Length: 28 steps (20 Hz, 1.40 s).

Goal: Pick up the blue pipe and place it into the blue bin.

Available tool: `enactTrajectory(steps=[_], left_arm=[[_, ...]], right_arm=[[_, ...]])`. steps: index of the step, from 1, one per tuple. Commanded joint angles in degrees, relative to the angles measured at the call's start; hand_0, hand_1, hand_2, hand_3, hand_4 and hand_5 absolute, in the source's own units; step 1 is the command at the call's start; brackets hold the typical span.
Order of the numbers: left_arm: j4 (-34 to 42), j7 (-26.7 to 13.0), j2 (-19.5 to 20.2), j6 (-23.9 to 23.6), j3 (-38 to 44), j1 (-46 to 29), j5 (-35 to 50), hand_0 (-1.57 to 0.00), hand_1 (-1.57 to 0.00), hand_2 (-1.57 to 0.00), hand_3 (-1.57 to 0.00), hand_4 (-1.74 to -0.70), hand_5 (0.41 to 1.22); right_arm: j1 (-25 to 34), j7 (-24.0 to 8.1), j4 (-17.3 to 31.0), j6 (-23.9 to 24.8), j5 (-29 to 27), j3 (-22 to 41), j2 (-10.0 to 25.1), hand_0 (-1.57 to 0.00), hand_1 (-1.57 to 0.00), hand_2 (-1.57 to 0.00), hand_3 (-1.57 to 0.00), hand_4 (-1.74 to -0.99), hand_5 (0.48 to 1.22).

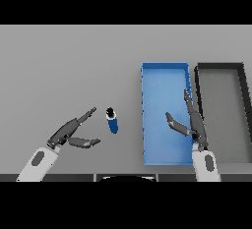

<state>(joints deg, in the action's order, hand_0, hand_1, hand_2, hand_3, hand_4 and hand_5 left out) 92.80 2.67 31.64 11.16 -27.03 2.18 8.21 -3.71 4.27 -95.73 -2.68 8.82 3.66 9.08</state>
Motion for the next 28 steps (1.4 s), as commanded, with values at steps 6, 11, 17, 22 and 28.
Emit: enactTrajectory(steps=[6, 11, 17, 22, 28], left_arm=[[-6.7, 0.9, -8.3, -1.9, -3.0, 4.3, -3.7, 0.0, 0.0, 0.0, 0.0, -1.16, 0.46], [-12.2, 2.7, -13.2, -2.2, -3.8, 7.8, -4.9, 0.0, 0.0, 0.0, 0.0, -1.12, 0.456], [-17.5, 2.9, -17.0, -4.0, -4.9, 9.8, -7.4, 0.0, 0.0, 0.0, 0.0, -1.08, 0.428], [-18.7, 4.9, -21.3, -3.6, -3.9, 10.4, -4.2, -0.01, -0.16, -0.31, -0.28, -1.24, 0.613], [-18.9, 6.0, -23.1, -3.9, -4.1, 9.3, -2.8, -1.07, -1.15, -1.21, -1.19, -1.58, 1.062]], right_arm=[[-0.9, -0.2, -1.5, -0.3, -0.2, 0.2, -0.1, 0.0, 0.0, 0.0, 0.0, -1.211, 0.622], [-1.7, 1.3, -1.5, -0.2, -0.6, -0.6, 0.4, 0.0, 0.0, 0.0, 0.0, -1.211, 0.634], [-1.8, 1.9, -0.6, 0.1, 0.3, -0.7, 0.7, 0.0, 0.0, 0.0, 0.0, -1.207, 0.646], [-2.1, 2.6, -0.9, -0.4, -0.2, -0.6, 0.8, 0.0, 0.0, 0.0, 0.0, -1.217, 0.655], [-2.3, 1.7, -1.1, -0.5, -0.4, -0.2, 0.2, 0.0, 0.0, 0.0, 0.0, -1.233, 0.66]])
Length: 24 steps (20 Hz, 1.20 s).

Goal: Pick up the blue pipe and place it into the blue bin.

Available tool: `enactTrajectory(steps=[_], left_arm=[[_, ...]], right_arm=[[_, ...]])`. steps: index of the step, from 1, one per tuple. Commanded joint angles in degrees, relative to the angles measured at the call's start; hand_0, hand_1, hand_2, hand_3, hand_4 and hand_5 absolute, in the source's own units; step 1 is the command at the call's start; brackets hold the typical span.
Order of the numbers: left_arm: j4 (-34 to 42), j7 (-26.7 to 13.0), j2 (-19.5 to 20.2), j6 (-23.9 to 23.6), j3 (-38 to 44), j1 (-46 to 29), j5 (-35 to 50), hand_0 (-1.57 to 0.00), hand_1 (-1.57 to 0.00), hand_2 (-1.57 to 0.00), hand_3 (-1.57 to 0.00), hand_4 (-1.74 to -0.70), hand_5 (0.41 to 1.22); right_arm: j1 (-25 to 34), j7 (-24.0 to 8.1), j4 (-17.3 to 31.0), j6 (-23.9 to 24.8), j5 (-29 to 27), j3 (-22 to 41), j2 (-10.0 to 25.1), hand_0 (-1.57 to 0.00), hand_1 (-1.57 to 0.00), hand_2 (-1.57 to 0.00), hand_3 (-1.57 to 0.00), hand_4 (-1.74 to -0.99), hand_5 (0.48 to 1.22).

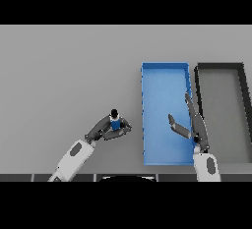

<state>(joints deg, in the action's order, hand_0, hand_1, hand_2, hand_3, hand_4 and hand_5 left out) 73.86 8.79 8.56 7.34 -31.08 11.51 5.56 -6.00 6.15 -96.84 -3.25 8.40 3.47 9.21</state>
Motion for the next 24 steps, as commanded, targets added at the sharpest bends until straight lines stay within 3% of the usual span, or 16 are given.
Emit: enactTrajectory(steps=[1, 4, 8, 15, 16, 21, 24], left_arm=[[-0.2, 0.7, 0.4, -0.6, -0.2, 0.2, -0.9, -1.17, -1.24, -1.28, -1.27, -1.55, 1.094], [1.8, 1.8, -0.3, -1.8, -0.9, -0.2, -2.3, -1.37, -1.4, -1.42, -1.42, -1.5, 1.156], [5.7, 2.8, -1.3, -2.5, 0.0, 0.6, -2.3, -1.49, -1.5, -1.51, -1.51, -1.47, 1.194], [12.3, 0.1, -2.7, -0.6, 0.2, 3.3, -1.3, -1.55, -1.56, -1.56, -1.56, -1.47, 1.215], [13.5, -0.6, -2.7, -0.3, 0.1, 3.3, -1.3, -1.56, -1.56, -1.56, -1.56, -1.47, 1.217], [15.8, -5.2, -3.4, 0.6, -0.2, 4.7, -2.2, -1.57, -1.57, -1.57, -1.57, -1.47, 1.22], [15.4, -5.4, -3.8, 1.4, 0.2, 4.6, -2.6, -1.57, -1.57, -1.57, -1.57, -1.47, 1.22]], right_arm=[[0.2, -0.3, 0.6, 0.1, 0.0, -0.3, 0.2, 0.0, 0.0, 0.0, 0.0, -1.228, 0.656], [1.4, -1.5, 0.7, -0.1, -0.7, -0.5, 0.0, 0.0, 0.0, 0.0, 0.0, -1.221, 0.638], [1.4, -0.6, 1.5, -0.5, -1.2, -0.7, -0.1, 0.0, 0.0, 0.0, 0.0, -1.225, 0.63], [1.9, -0.7, 1.8, 0.8, 1.3, -0.4, 0.5, 0.0, 0.0, 0.0, 0.0, -1.184, 0.643], [0.8, 0.5, 1.0, 0.5, 1.0, -0.5, 0.8, 0.0, 0.0, 0.0, 0.0, -1.176, 0.643], [1.3, 0.7, 1.6, 0.3, 0.4, -1.3, 1.5, 0.0, 0.0, 0.0, 0.0, -1.151, 0.643], [-1.3, 0.5, -1.7, 2.0, 2.2, -0.7, 1.1, 0.0, 0.0, 0.0, 0.0, -1.139, 0.643]])
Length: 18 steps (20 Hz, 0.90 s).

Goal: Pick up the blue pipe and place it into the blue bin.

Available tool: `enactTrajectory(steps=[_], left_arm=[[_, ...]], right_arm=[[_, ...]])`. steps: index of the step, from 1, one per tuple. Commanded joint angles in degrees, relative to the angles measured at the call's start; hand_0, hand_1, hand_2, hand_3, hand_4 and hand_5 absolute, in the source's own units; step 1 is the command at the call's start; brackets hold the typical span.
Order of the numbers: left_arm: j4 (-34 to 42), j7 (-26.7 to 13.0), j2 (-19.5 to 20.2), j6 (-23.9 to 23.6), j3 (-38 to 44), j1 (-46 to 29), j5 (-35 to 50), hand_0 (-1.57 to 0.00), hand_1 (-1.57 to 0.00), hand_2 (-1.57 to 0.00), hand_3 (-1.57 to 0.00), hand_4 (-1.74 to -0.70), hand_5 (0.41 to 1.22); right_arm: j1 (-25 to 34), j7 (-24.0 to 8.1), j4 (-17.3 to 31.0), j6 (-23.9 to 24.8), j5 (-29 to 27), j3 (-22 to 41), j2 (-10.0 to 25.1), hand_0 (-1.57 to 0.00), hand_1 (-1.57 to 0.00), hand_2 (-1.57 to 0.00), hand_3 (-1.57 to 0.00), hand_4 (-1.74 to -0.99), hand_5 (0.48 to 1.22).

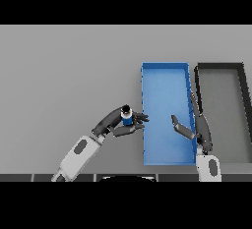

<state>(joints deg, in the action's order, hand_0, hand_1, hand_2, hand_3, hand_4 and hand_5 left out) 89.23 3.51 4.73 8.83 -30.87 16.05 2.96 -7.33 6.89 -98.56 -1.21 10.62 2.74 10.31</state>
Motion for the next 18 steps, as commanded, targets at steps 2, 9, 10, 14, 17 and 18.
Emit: enactTrajectory(steps=[2, 9, 10, 14, 17, 18], left_arm=[[-0.4, -0.5, -0.5, -0.1, 0.2, 0.3, -0.8, -1.57, -1.57, -1.57, -1.57, -1.47, 1.22], [-0.4, 0.3, -1.1, 1.9, 1.0, -0.4, -1.5, -1.57, -1.57, -1.57, -1.57, -1.47, 1.221], [-1.0, 0.0, -0.9, 2.4, 1.9, 0.4, -1.2, -1.57, -1.57, -1.57, -1.57, -1.47, 1.221], [0.2, -0.2, -1.9, 2.7, 1.3, -0.9, -2.4, -1.57, -1.57, -1.57, -1.57, -1.47, 1.221], [0.2, -1.0, -1.8, 3.2, 2.3, -0.3, -2.9, -1.57, -1.57, -1.57, -1.57, -1.47, 1.221], [0.0, -0.6, -2.0, 3.7, 2.2, -0.8, -3.0, -1.57, -1.57, -1.57, -1.57, -1.47, 1.221]], right_arm=[[-2.5, -1.5, -3.4, 1.7, 1.8, 0.6, -0.6, 0.0, 0.0, 0.0, 0.0, -1.166, 0.643], [-4.4, -3.6, -13.1, -5.7, -10.2, 1.0, -0.2, 0.0, -0.02, -0.09, 0.0, -1.202, 0.624], [-2.7, -7.3, -14.5, -7.9, -13.9, 0.4, 1.6, 0.0, -0.03, -0.11, 0.0, -1.209, 0.609], [5.2, -17.3, -18.8, -15.6, -26.2, 1.2, 8.1, 0.0, -0.01, -0.11, 0.0, -1.237, 0.577], [11.6, -22.9, -20.4, -17.3, -28.9, 4.1, 10.2, 0.0, -0.01, -0.1, 0.0, -1.261, 0.56], [13.7, -24.4, -20.9, -17.4, -28.1, 5.5, 10.5, 0.0, -0.01, -0.09, 0.0, -1.27, 0.558]])
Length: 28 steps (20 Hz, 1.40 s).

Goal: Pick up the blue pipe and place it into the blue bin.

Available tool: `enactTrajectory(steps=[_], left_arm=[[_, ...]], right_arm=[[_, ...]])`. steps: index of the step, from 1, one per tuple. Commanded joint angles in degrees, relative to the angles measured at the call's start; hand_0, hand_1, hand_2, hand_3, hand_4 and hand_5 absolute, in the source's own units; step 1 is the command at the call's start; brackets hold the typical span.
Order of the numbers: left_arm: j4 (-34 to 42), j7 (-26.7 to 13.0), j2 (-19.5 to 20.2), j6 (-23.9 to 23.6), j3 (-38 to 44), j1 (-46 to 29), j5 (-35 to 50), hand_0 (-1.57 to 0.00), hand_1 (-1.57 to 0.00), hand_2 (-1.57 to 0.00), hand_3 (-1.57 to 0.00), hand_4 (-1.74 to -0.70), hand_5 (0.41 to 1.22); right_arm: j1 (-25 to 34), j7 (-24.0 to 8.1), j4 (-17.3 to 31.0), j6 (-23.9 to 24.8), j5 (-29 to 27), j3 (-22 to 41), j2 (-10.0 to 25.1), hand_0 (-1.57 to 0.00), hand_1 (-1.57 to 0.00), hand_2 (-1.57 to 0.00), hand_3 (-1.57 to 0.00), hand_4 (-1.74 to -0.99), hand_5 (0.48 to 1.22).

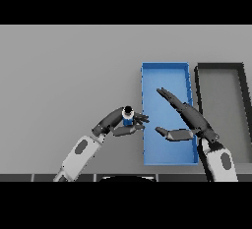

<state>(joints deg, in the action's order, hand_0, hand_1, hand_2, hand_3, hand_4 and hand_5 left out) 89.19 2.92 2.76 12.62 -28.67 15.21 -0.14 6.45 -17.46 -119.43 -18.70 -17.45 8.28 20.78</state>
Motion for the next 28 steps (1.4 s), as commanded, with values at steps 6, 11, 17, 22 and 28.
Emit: enactTrajectory(steps=[6, 11, 17, 22, 28], left_arm=[[-1.3, 0.3, -1.3, 1.1, 1.1, 0.6, -1.2, -1.57, -1.57, -1.57, -1.57, -1.47, 1.221], [-1.8, 1.0, -1.9, 3.2, 1.6, 0.0, -1.4, -1.57, -1.57, -1.57, -1.57, -1.46, 1.221], [-1.2, -0.2, -2.3, 3.9, 3.4, 0.2, -1.9, -1.57, -1.57, -1.57, -1.57, -1.47, 1.221], [-1.2, -2.8, -2.3, 5.2, 3.9, -0.7, -2.6, -1.57, -1.57, -1.57, -1.57, -1.56, 1.221], [-1.4, -3.7, -4.5, 6.2, 5.2, -0.6, -1.8, -1.57, -1.57, -1.57, -1.53, -1.69, 1.221]], right_arm=[[10.2, -6.0, 1.3, -2.8, -1.8, 5.8, -0.4, 0.0, 0.0, -0.04, 0.0, -1.3, 0.56], [16.7, -8.5, 5.0, -5.1, -1.7, 9.6, -3.0, 0.0, 0.0, -0.05, 0.0, -1.242, 0.551], [25.0, -11.3, 11.3, -6.5, -1.3, 11.2, -5.9, -0.03, -0.04, -0.09, 0.0, -1.184, 0.516], [28.0, -9.8, 16.0, -9.2, 0.1, 12.4, -7.9, -0.51, -0.53, -0.54, -0.4, -1.331, 0.489], [29.0, -9.5, 16.4, -7.2, -2.9, 13.1, -10.5, -1.29, -1.29, -1.3, -1.1, -1.606, 0.765]])
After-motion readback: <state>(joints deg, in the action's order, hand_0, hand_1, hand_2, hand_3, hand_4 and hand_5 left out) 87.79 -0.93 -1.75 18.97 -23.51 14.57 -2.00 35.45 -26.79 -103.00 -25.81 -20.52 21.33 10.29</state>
